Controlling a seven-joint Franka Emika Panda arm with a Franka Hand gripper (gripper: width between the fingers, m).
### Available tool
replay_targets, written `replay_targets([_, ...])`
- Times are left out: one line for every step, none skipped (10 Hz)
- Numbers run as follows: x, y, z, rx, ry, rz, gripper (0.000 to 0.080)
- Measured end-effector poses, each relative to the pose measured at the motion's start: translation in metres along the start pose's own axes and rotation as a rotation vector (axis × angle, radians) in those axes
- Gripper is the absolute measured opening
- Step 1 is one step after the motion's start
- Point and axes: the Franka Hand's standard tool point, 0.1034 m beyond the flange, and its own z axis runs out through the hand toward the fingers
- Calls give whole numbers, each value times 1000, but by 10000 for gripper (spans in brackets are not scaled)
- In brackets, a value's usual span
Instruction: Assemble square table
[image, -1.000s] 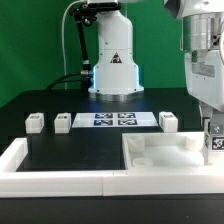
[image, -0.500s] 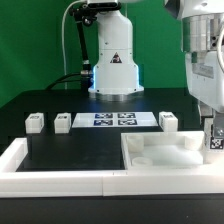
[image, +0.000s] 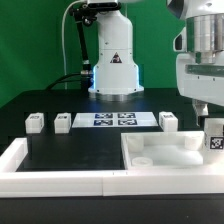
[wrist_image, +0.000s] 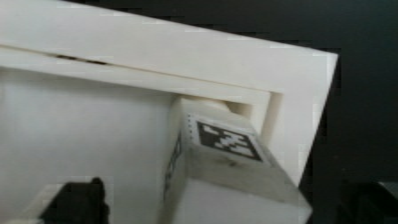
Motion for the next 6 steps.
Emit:
replay_targets([-1,0,0,0,-1,-90,649])
replay_targets([0,0,0,0,-1,-198,649])
replay_targets([0,0,0,0,0,-291,649])
replay_targets([2,0,0,0,0,-392,649])
replay_targets([4,1,0,0,0,-466,649])
replay_targets([4,1,0,0,1,-515,649])
